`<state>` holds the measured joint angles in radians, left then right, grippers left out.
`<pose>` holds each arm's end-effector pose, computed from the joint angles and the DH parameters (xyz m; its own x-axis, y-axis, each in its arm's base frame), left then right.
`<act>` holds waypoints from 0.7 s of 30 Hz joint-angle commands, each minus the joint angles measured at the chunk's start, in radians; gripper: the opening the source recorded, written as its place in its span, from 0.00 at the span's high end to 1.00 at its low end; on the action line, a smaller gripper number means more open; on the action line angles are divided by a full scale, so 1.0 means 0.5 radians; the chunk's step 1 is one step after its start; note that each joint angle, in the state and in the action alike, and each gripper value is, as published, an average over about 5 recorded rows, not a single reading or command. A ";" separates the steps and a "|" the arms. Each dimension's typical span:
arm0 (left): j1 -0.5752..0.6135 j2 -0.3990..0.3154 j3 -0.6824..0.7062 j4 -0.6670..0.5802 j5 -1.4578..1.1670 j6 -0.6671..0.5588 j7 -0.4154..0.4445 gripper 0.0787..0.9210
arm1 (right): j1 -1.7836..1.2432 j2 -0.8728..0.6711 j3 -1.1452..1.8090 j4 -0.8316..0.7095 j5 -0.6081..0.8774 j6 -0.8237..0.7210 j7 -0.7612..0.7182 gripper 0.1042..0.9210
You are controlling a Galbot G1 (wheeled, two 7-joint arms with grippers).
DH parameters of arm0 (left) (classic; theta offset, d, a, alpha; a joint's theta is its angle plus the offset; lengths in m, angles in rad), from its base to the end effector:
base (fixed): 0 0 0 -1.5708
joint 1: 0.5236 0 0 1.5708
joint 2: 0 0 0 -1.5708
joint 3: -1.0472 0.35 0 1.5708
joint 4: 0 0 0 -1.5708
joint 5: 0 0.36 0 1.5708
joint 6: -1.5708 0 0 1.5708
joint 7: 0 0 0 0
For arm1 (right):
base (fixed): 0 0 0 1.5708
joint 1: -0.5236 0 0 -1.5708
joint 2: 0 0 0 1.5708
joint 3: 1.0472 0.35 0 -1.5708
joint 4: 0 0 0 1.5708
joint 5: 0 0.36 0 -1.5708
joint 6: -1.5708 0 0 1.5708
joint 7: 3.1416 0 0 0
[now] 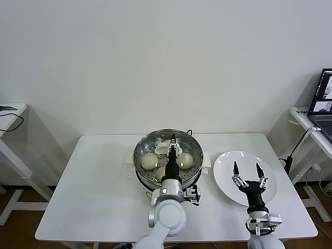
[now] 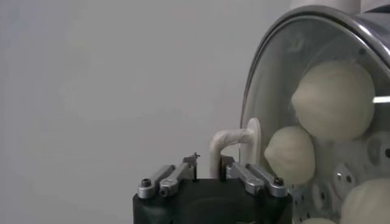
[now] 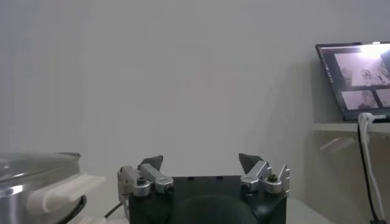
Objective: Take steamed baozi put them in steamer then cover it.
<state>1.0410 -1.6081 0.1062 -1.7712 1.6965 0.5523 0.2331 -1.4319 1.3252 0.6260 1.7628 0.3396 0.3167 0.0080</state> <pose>0.2868 -0.2180 -0.2686 -0.9978 0.0646 -0.0116 -0.0092 0.0373 0.9993 0.2267 -0.1034 -0.3767 -0.9866 0.0808 -0.1418 0.0715 0.9950 0.0698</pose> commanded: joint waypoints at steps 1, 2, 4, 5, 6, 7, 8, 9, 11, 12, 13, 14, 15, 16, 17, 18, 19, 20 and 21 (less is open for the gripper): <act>0.115 0.126 0.017 -0.195 -0.035 -0.006 0.004 0.46 | 0.002 -0.008 0.001 -0.004 0.003 0.004 -0.001 0.12; 0.132 0.150 0.016 -0.221 -0.046 -0.005 0.003 0.42 | 0.002 -0.009 0.001 -0.005 0.003 0.005 -0.001 0.12; 0.165 0.201 0.008 -0.273 -0.074 -0.003 0.000 0.36 | 0.001 -0.011 0.002 -0.006 0.003 0.007 -0.002 0.12; 0.183 0.230 0.001 -0.301 -0.091 -0.003 -0.002 0.32 | 0.001 -0.013 0.002 -0.006 0.003 0.008 -0.002 0.12; 0.202 0.262 -0.009 -0.333 -0.109 -0.001 -0.004 0.29 | 0.000 -0.015 0.003 -0.007 0.003 0.008 -0.002 0.12; 0.223 0.295 -0.022 -0.367 -0.129 0.000 -0.007 0.25 | 0.000 -0.017 0.003 -0.007 0.003 0.009 -0.002 0.12; 0.246 0.332 -0.041 -0.409 -0.147 0.000 -0.013 0.22 | 0.000 -0.019 0.003 -0.008 0.004 0.009 -0.002 0.12; 0.270 0.368 -0.062 -0.453 -0.165 0.000 -0.019 0.19 | 0.000 -0.021 0.003 -0.009 0.004 0.010 -0.002 0.12; 0.323 0.443 -0.115 -0.563 -0.213 -0.003 -0.033 0.14 | 0.003 -0.024 0.001 -0.011 0.004 0.009 -0.003 0.12; 0.355 0.480 -0.144 -0.622 -0.240 -0.005 -0.040 0.13 | 0.006 -0.025 -0.002 -0.012 0.004 0.008 -0.003 0.12; 0.389 0.520 -0.178 -0.681 -0.273 -0.007 -0.048 0.13 | 0.009 -0.025 -0.005 -0.013 0.003 0.006 -0.003 0.12; 0.433 0.564 -0.223 -0.748 -0.324 -0.008 -0.061 0.12 | 0.013 -0.026 -0.009 -0.013 0.002 0.004 -0.003 0.12; 0.472 0.604 -0.268 -0.807 -0.374 -0.010 -0.073 0.12 | 0.017 -0.026 -0.012 -0.014 0.002 0.002 -0.003 0.12; 0.523 0.641 -0.327 -0.864 -0.429 -0.016 -0.091 0.12 | 0.020 -0.026 -0.016 -0.013 0.001 -0.001 -0.002 0.12; 0.579 0.679 -0.397 -0.923 -0.497 -0.033 -0.122 0.12 | 0.024 -0.026 -0.020 -0.012 0.000 -0.005 -0.002 0.12; 0.632 0.708 -0.465 -0.977 -0.575 -0.052 -0.158 0.12 | 0.028 -0.026 -0.023 -0.010 -0.001 -0.009 -0.002 0.12; 0.680 0.730 -0.530 -1.019 -0.653 -0.080 -0.197 0.12 | 0.031 -0.027 -0.025 -0.006 -0.001 -0.013 -0.002 0.12; 0.735 0.749 -0.606 -1.069 -0.759 -0.115 -0.251 0.12 | 0.034 -0.028 -0.027 0.001 -0.002 -0.018 -0.002 0.12; 0.778 0.759 -0.670 -1.105 -0.872 -0.150 -0.305 0.12 | 0.036 -0.029 -0.028 0.008 -0.002 -0.024 -0.002 0.12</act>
<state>1.2216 -1.4312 0.0103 -2.0556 1.5562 0.5397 0.1953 -1.4185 1.3122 0.6146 1.7574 0.3392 0.3133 0.0064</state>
